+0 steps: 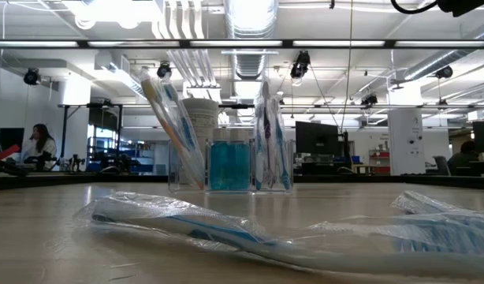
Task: Pick & Place toothbrushing station
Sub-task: Put the blue toothbrush into the transparent organizer
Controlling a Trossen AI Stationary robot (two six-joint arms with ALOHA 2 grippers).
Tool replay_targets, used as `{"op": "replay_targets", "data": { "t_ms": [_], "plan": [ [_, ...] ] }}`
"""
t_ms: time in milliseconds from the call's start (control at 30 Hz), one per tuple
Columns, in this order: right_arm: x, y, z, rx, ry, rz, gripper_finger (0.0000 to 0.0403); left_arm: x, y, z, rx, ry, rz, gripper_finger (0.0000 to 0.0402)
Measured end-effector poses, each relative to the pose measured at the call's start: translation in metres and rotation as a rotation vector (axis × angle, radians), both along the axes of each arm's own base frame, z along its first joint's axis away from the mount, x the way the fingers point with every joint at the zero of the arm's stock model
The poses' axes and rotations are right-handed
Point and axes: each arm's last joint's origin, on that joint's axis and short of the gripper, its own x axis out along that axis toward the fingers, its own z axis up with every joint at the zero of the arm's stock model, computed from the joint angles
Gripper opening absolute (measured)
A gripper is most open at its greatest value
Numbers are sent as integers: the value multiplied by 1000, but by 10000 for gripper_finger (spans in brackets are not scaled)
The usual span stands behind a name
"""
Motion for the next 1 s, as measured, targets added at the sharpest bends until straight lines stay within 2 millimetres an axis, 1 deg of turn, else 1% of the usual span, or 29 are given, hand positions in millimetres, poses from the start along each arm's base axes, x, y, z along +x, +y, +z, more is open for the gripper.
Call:
{"op": "replay_targets", "data": {
  "t_ms": [133, 233, 333, 500, 533, 633, 700, 833, 1000],
  "plan": [
    [0, 0, 0, 0, 1, 0, 29, 1, 2, 0, -13, 3, 3, 183],
    [0, 0, 0, -1, 4, 0, 29, 1, 4, 0, -17, 3, 6, 161],
    [0, 0, -1, -1, 5, -1, 29, 1, 4, 0, -17, 4, 4, 125],
    [1, -1, -2, -5, 23, -4, 29, 2, 3, -1, 7, 10, -17, 36],
    [1, -1, -3, -5, 26, -6, 29, 2, 3, -2, 13, 12, -21, 25],
    [2, -1, -4, 11, 44, 0, 30, 2, 3, -2, 19, 20, -21, 23],
    [2, -1, -6, 21, 64, 7, 37, 2, 3, -3, 30, 22, -17, 23],
    [3, -1, -11, 44, 123, 17, 77, 1, 0, -3, 49, 19, -10, 23],
    [2, -1, -19, 63, 230, 21, 129, -5, -3, 2, 52, -3, -11, 23]
  ]
}}
